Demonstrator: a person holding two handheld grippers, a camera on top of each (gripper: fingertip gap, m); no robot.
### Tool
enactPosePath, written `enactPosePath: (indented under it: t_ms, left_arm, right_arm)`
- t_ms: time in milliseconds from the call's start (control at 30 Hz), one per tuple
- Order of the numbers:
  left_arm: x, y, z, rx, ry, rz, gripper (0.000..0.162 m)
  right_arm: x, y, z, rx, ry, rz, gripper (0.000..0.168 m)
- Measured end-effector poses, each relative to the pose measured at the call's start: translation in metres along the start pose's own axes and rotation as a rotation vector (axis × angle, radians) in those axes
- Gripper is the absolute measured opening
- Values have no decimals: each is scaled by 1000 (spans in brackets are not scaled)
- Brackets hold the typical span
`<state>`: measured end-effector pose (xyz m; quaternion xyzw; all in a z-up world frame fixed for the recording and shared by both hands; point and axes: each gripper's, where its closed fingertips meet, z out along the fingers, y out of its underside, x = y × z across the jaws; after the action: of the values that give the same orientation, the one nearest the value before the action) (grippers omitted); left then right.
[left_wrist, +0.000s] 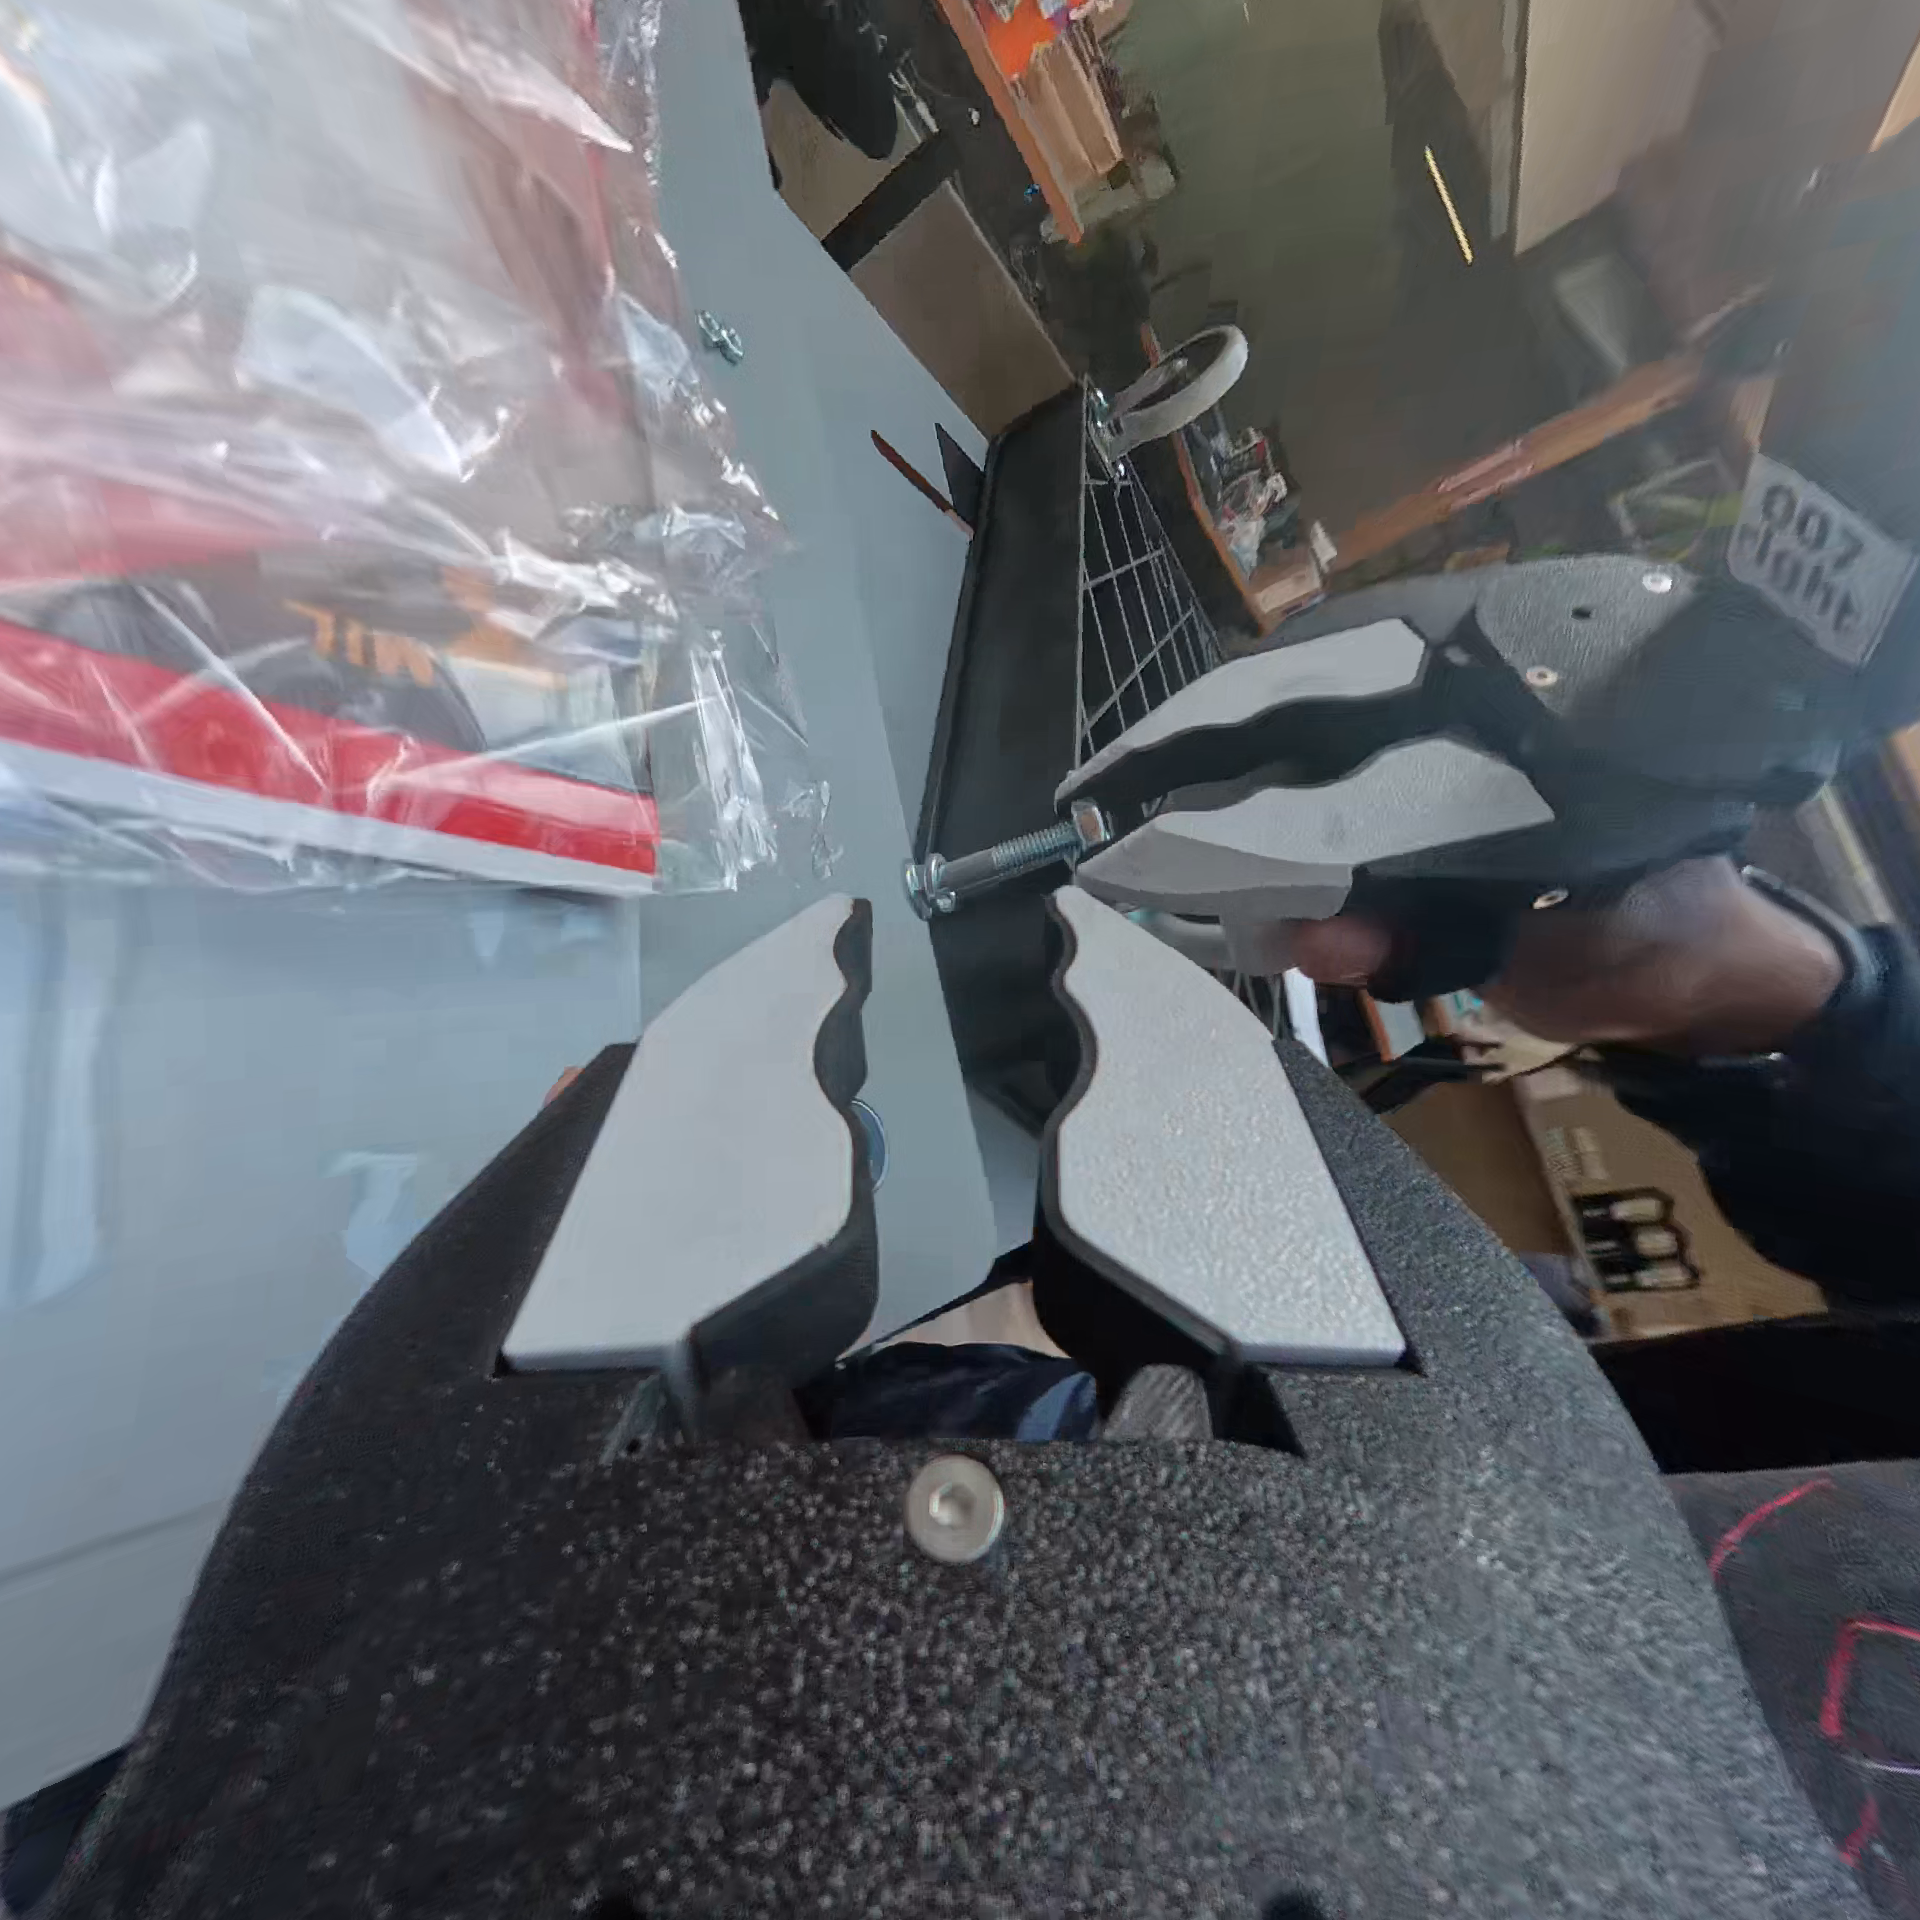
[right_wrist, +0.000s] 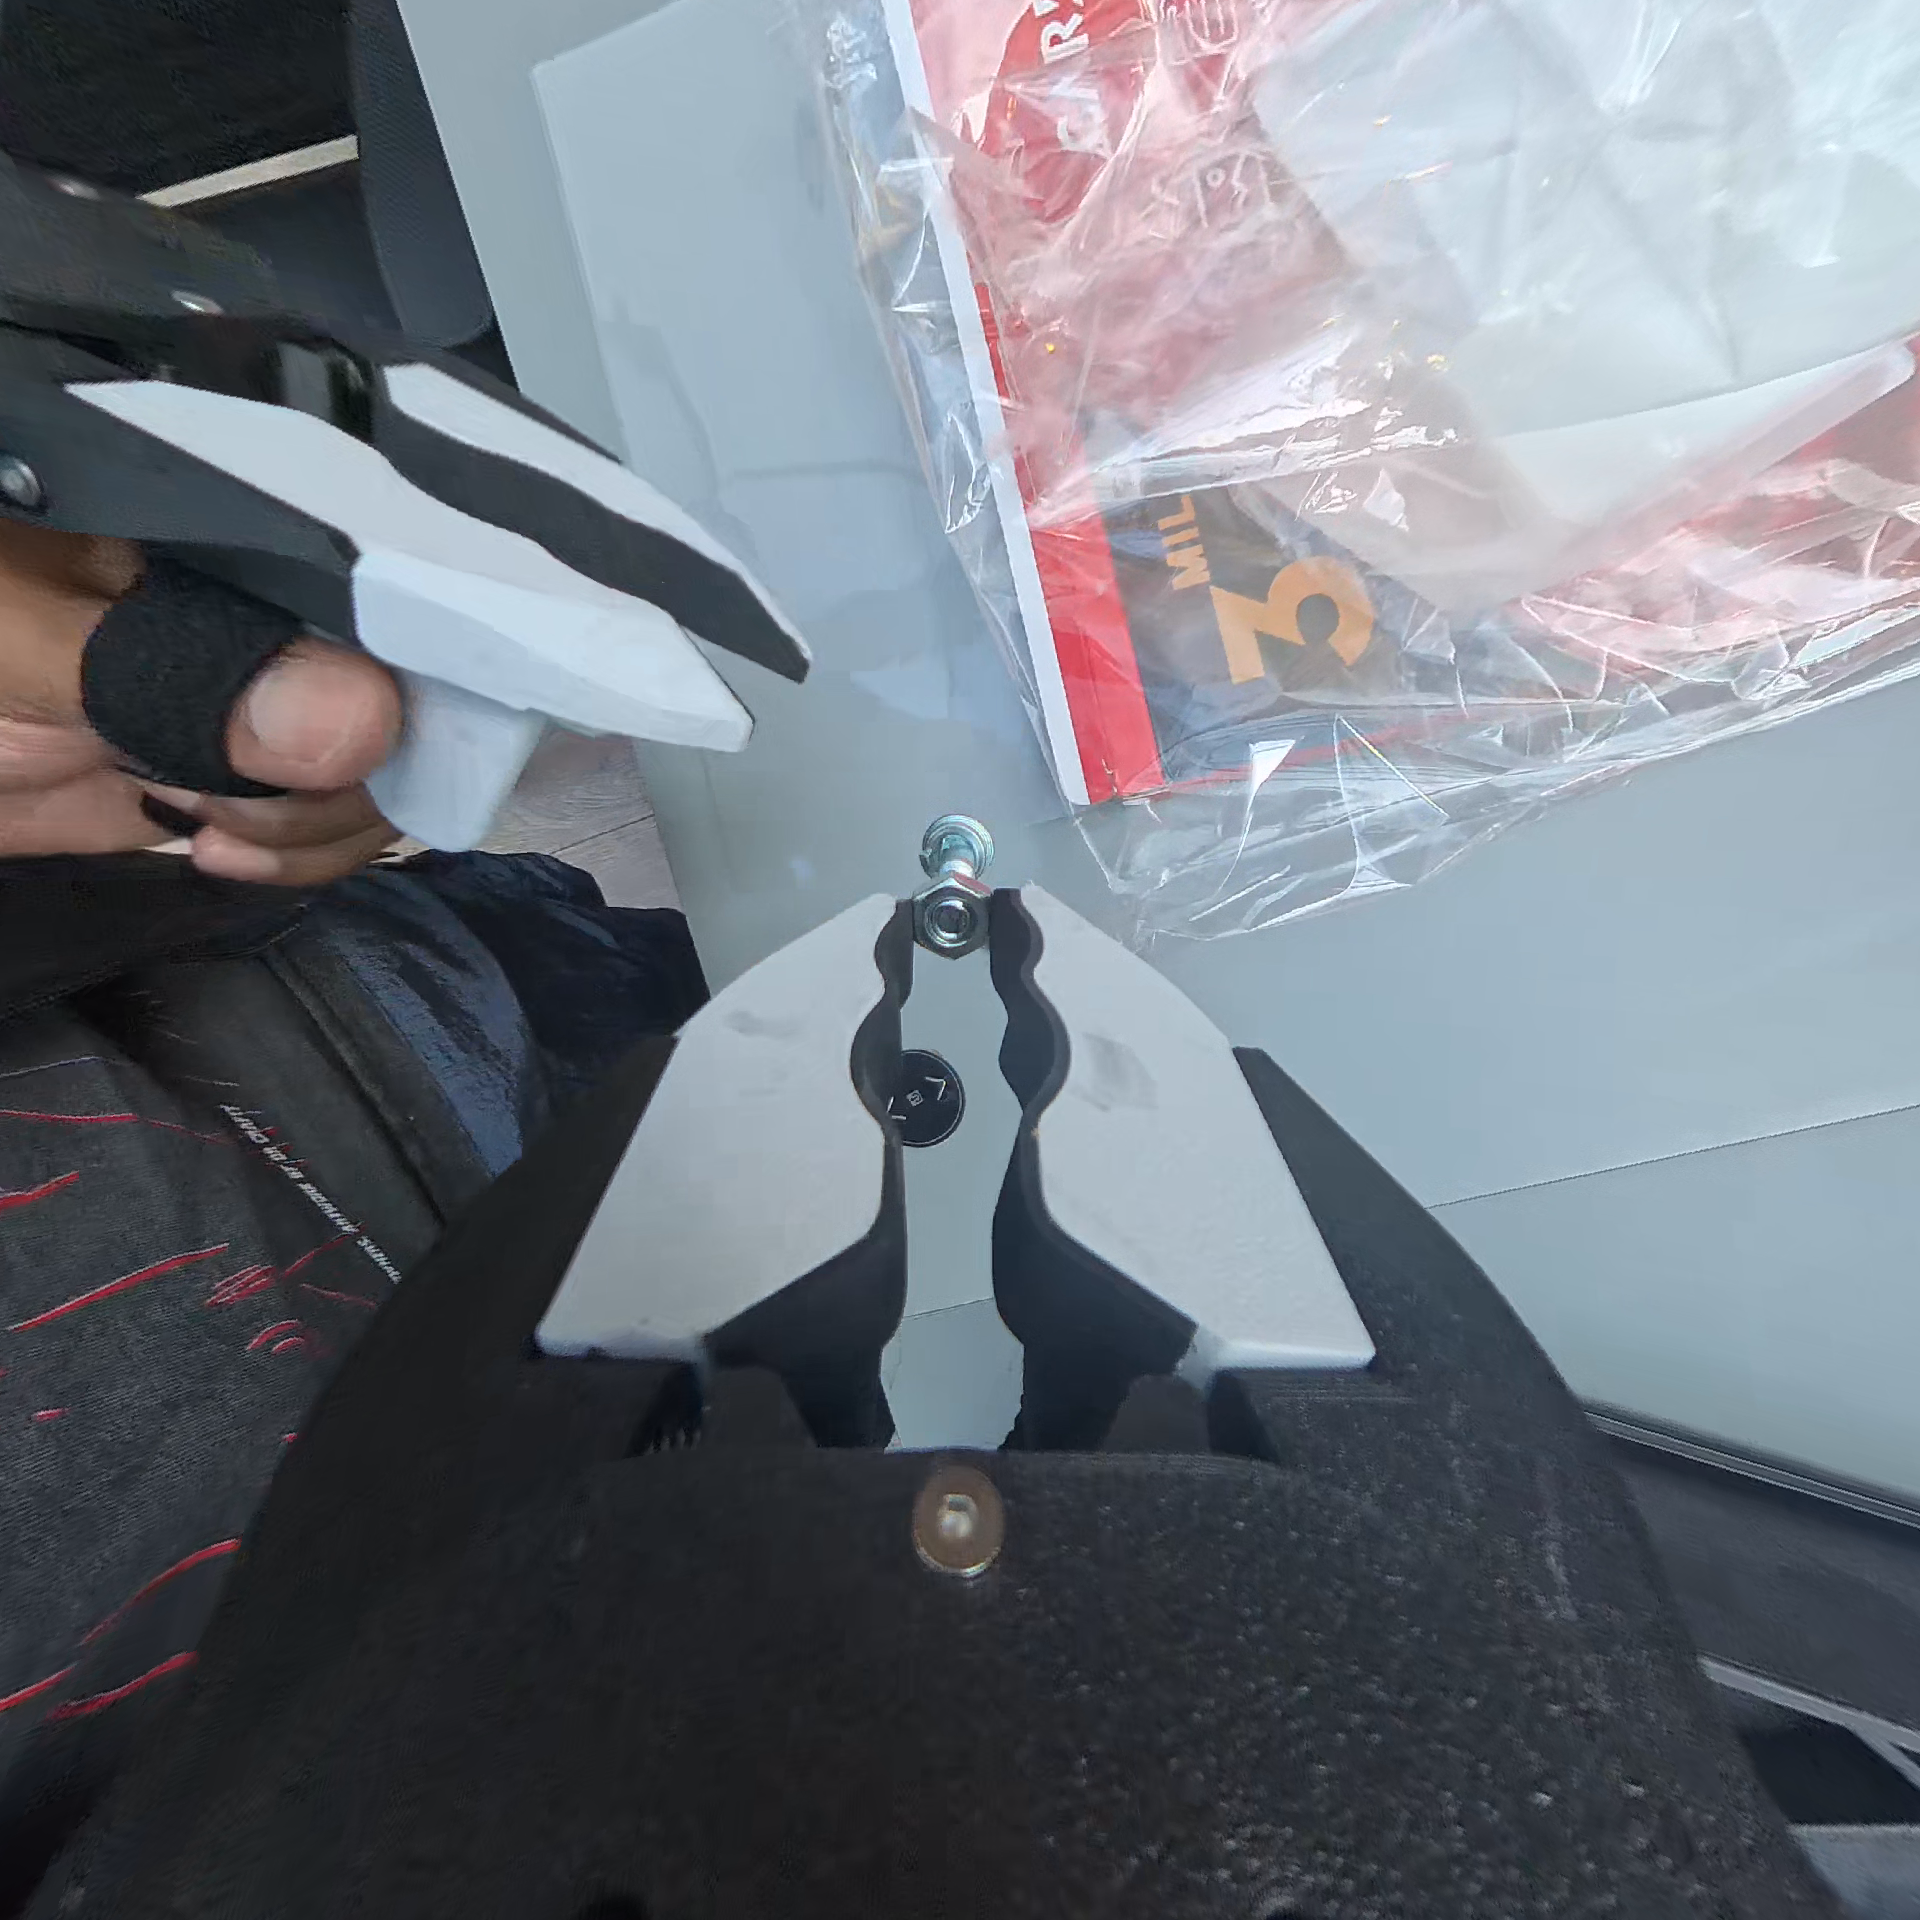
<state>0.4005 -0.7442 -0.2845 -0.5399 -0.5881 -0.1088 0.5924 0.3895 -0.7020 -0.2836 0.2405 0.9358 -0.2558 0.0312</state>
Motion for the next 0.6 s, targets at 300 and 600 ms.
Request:
enactPosePath:
  t_ms: [300,600]
  left_arm:
    - [24,-4,19,-124,-32,909,25]
    - [9,-7,27,-146,-156,1132,7]
  right_arm:
    - [-11,-18,-4,-22,-105,36,14]
    - [-16,-31,-8,-16,-141,8,14]
